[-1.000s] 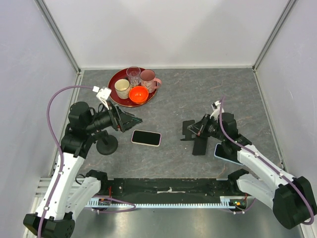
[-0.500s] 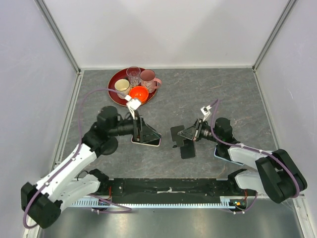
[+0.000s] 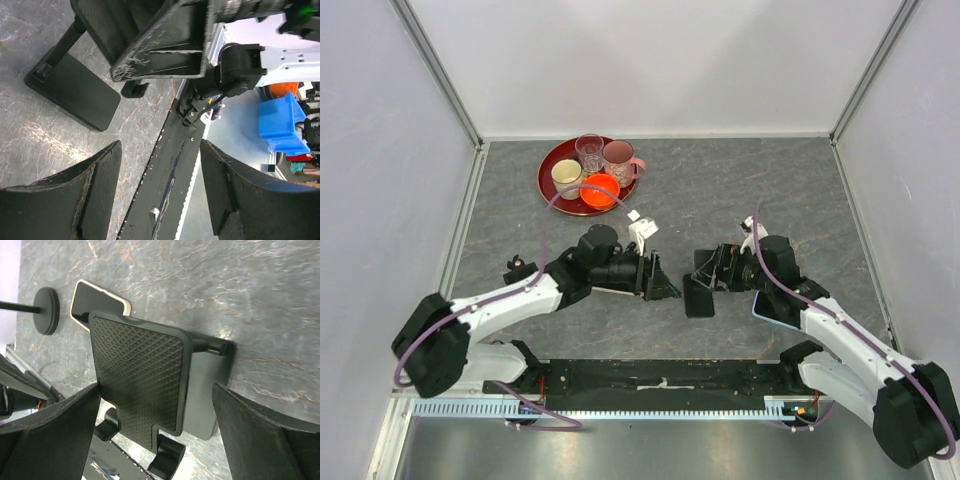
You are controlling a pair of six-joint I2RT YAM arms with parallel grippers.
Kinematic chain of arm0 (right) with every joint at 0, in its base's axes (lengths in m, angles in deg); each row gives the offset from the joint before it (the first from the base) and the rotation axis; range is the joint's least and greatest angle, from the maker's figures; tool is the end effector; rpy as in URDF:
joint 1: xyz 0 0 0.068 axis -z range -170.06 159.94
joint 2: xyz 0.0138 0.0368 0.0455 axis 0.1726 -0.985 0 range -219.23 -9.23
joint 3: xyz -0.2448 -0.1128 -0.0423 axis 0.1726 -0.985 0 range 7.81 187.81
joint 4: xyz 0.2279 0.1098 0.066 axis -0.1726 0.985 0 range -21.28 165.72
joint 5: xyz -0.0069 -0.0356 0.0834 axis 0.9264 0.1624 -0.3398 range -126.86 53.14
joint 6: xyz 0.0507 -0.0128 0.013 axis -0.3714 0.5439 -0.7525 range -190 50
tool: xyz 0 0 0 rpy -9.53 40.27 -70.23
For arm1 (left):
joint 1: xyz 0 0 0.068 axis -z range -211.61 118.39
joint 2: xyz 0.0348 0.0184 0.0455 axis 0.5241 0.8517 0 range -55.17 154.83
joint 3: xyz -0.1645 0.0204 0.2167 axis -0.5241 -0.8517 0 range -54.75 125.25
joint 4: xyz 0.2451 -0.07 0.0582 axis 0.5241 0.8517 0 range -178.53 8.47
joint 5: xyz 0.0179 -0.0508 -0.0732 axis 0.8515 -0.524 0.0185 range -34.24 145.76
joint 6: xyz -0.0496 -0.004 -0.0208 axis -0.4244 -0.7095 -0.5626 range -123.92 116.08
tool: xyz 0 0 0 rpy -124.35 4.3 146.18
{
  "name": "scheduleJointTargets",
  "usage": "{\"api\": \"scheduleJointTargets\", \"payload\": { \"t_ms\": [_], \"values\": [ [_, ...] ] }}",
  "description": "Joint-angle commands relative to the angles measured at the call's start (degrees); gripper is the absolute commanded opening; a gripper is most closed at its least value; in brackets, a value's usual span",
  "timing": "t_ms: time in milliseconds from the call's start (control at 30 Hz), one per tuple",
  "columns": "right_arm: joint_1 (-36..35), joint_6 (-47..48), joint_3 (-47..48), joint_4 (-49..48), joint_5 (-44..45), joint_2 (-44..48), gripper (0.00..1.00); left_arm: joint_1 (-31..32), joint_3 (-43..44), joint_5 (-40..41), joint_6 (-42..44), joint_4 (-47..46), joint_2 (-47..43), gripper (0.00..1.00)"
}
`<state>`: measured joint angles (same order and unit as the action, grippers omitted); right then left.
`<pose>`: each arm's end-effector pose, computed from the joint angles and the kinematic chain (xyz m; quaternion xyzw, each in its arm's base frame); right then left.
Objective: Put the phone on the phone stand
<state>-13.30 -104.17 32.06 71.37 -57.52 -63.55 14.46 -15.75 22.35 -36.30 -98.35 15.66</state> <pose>0.1774 0.0897 0.1991 -0.0033 0.8677 0.3645 0.3379 0.1727 -0.2074 0.2458 0.2542 0.7693 -0.5232 0.2643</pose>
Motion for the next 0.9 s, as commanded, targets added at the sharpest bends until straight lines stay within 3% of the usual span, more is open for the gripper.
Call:
{"api": "scheduleJointTargets", "payload": {
  "t_ms": [0, 200, 367, 567, 867],
  "values": [
    [0.13, 1.30, 4.31, 16.65, 10.98, 4.74, 0.98, 2.36, 1.60, 1.24, -2.68, -9.33, 6.41, 0.69],
    [0.04, 1.21, 9.23, 25.03, 17.50, 7.82, 0.98, 4.56, 6.78, 2.21, -4.00, -11.00, 14.85, 0.66],
    [0.04, 3.41, 9.41, 18.79, 5.56, 8.89, 0.98, 4.56, 9.95, 1.24, -4.62, -11.61, 17.50, 0.68],
    [0.04, 4.20, 15.99, 25.45, 16.08, 10.11, 0.98, 4.56, 11.97, 0.01, -6.73, -12.59, 20.84, 0.73],
    [0.04, 4.47, 18.29, 29.42, 22.16, 15.39, 0.98, 4.47, 15.93, 0.63, -6.65, -11.71, 26.72, 0.61]
  ]
}}
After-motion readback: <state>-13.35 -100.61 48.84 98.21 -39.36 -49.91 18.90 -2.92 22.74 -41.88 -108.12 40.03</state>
